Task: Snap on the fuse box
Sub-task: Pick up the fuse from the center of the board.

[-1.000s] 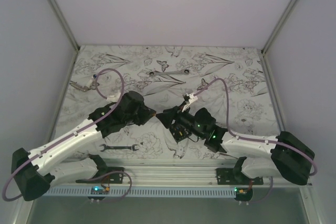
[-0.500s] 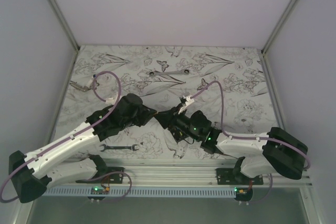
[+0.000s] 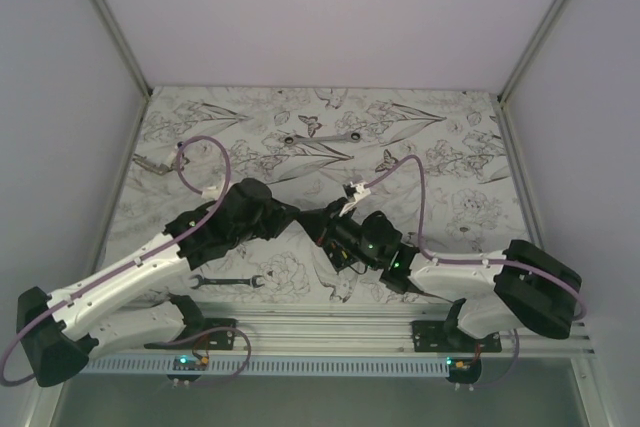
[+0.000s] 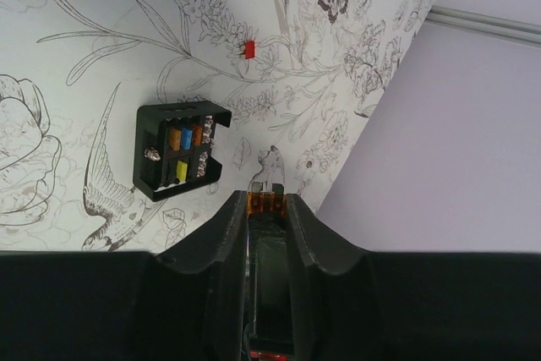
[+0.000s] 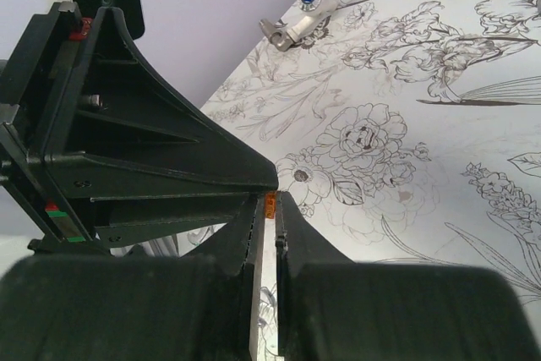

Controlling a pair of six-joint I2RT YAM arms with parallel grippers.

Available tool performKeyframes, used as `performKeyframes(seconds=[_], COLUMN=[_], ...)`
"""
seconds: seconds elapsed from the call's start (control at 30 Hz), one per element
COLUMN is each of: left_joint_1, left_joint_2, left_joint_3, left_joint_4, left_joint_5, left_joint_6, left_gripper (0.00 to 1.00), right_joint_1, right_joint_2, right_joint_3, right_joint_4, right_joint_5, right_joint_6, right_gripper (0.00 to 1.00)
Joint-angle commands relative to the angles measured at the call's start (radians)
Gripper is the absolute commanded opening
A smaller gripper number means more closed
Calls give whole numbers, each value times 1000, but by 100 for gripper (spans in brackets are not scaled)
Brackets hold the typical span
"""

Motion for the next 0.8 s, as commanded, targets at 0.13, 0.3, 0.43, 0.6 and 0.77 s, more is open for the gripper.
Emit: performKeyframes(seconds=[0.13, 0.3, 0.43, 0.6, 0.77], left_joint_1=[-13, -13, -11, -6, 4], left_joint_2=[-11, -20, -36, -53, -66], left_joint_3=[-51, -87, -97, -81, -92], left_joint_4=[19, 16, 8, -55, -98], left_joint_5=[-3, -42, -98, -160, -192], left_joint_6=[-6, 50, 166, 315, 451], left_gripper=[26, 42, 57, 69, 76], right_joint_1=[6, 0, -30, -80, -114], right_joint_2=[-26, -95, -154, -179, -158], right_joint_3=[40, 98, 138, 215, 281], right_joint_4=[-44, -343, -612, -931, -1158], right_joint_5=[17, -24, -59, -104, -144], right_joint_6=[-56, -138, -176, -212, -251], right_gripper=[0, 0, 0, 0, 0])
